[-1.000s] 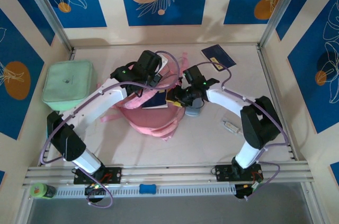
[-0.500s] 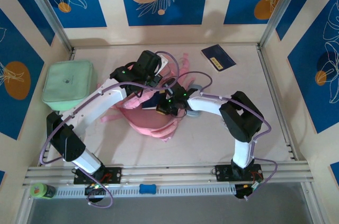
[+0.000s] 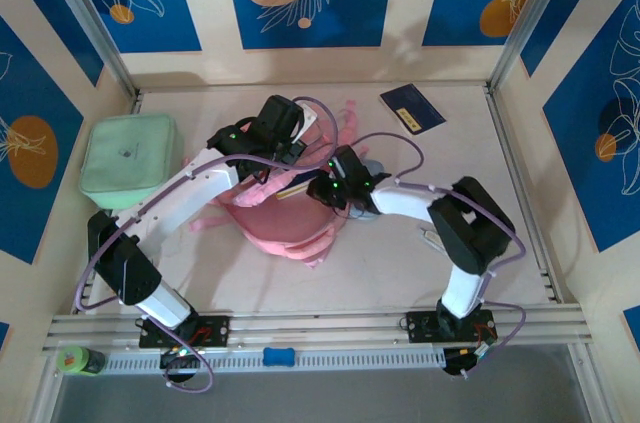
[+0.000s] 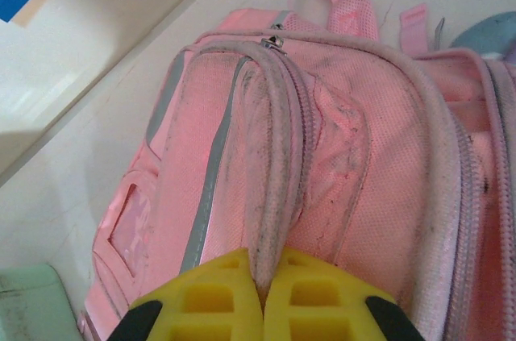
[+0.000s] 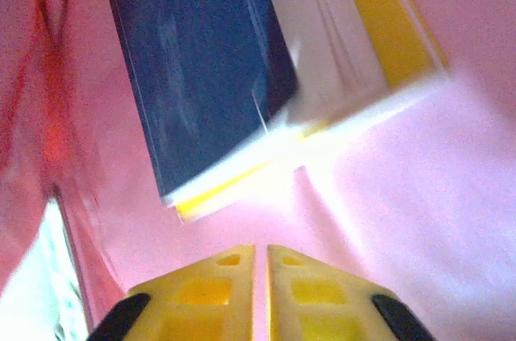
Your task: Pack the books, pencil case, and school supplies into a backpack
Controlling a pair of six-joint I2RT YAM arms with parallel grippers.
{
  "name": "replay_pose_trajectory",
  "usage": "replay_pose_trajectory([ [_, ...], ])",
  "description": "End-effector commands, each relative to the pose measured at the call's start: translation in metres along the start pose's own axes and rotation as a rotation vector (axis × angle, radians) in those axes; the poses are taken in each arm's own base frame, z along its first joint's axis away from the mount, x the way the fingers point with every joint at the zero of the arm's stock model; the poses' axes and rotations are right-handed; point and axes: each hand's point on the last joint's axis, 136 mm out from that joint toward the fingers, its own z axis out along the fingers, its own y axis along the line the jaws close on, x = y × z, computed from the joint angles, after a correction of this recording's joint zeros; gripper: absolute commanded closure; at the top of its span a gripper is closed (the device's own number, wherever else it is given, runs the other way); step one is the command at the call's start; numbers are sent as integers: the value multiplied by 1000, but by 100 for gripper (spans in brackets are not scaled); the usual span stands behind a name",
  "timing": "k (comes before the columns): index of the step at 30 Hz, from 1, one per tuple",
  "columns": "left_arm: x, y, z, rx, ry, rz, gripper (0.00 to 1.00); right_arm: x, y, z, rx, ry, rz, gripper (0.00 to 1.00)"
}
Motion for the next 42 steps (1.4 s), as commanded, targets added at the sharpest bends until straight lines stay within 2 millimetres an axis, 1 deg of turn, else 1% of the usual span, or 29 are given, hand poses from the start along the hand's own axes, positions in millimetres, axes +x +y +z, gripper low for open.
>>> replay_pose_trajectory([
  [1,-26,15,-24,-9,-128,-93,100,0,12,-46,-5,-55,-86,80],
  [3,-19,10,-23,11,-112,-111,100,-1,0,-67,32,-62,-71,75],
  [6,-3,-1,-14,47,-82,-144,100,-12,-29,-101,118,-100,-25,69],
  [8,11,-15,-4,91,-50,-152,100,-23,-48,-124,162,-136,-2,61],
  [9,17,-19,2,99,-28,-173,100,-30,-57,-133,172,-146,13,52],
  [10,23,-25,8,113,-9,-188,100,-37,-66,-139,179,-142,27,46],
  [11,27,-31,12,133,4,-196,100,-44,-75,-145,200,-138,50,45],
  [12,31,-38,18,159,20,-206,96,-52,-87,-151,239,-137,72,43],
  [13,35,-44,23,180,39,-222,94,-63,-94,-156,264,-144,65,40],
  [15,36,-55,30,224,57,-250,92,-82,-106,-160,321,-153,36,35],
  [17,33,-66,31,284,64,-283,76,-102,-117,-160,382,-152,-3,32],
  [19,27,-71,27,324,52,-322,66,-125,-131,-159,462,-149,-37,31],
  [20,25,-72,25,331,46,-342,60,-135,-133,-156,466,-148,-59,31],
  [22,23,-71,19,341,36,-375,52,-155,-133,-147,437,-148,-135,31],
  [24,23,-67,15,330,26,-423,47,-175,-140,-145,485,-161,-180,30],
  [27,15,-69,9,366,-5,-493,43,-203,-145,-128,497,-142,-297,30],
  [29,11,-71,8,383,-14,-525,42,-217,-152,-113,540,-99,-395,31],
  [32,11,-73,8,396,-24,-570,42,-242,-171,-103,664,-47,-488,32],
  [34,13,-73,9,400,-33,-604,41,-255,-178,-95,707,-11,-576,33],
  [37,14,-72,10,390,-43,-635,41,-276,-193,-89,766,14,-661,36],
  [39,14,-69,9,378,-58,-648,40,-285,-197,-85,789,34,-719,37],
  [42,14,-65,7,364,-73,-653,39,-293,-197,-77,789,63,-800,38],
])
